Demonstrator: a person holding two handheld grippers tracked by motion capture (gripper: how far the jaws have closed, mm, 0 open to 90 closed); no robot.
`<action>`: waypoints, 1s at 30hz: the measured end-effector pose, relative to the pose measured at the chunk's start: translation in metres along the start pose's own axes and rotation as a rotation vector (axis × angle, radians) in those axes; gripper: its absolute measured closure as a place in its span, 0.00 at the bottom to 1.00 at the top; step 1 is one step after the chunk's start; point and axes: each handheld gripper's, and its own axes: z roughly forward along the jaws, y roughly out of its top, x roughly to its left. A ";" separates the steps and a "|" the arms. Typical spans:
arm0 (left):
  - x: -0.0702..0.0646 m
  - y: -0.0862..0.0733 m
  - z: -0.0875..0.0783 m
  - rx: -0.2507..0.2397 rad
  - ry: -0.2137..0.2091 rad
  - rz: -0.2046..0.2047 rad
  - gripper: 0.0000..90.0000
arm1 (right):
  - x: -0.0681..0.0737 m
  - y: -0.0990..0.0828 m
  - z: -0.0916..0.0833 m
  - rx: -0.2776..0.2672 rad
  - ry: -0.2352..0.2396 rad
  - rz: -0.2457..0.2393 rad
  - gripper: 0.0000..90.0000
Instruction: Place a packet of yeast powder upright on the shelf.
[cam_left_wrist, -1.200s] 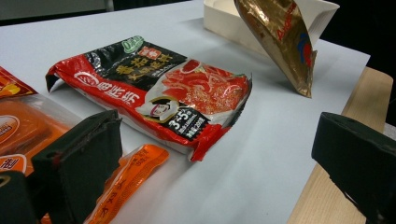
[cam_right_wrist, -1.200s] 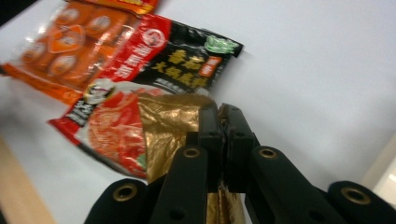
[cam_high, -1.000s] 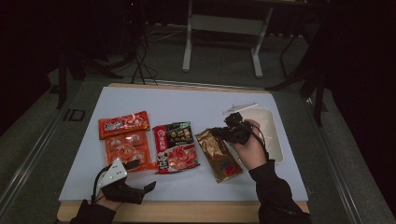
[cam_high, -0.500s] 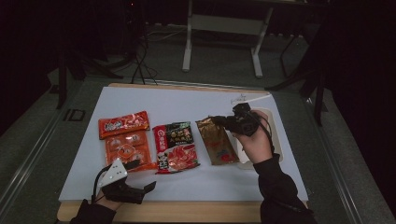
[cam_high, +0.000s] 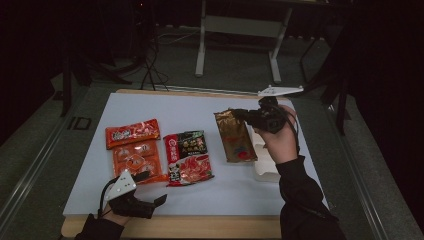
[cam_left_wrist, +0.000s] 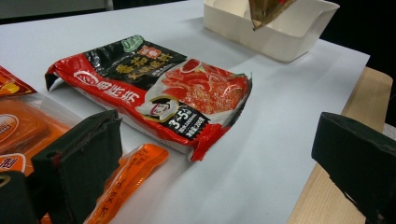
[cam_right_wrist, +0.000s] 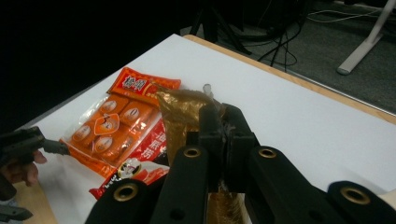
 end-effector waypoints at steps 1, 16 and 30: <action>0.000 0.000 0.000 0.000 0.000 -0.001 0.02 | -0.002 0.002 -0.002 -0.011 -0.007 0.004 0.99; 0.000 -0.001 -0.001 -0.002 0.000 -0.005 0.03 | -0.042 0.019 -0.027 -0.104 -0.112 0.072 0.99; 0.001 -0.002 -0.003 0.000 0.011 -0.016 0.02 | -0.093 0.016 -0.033 -0.158 -0.201 0.148 0.99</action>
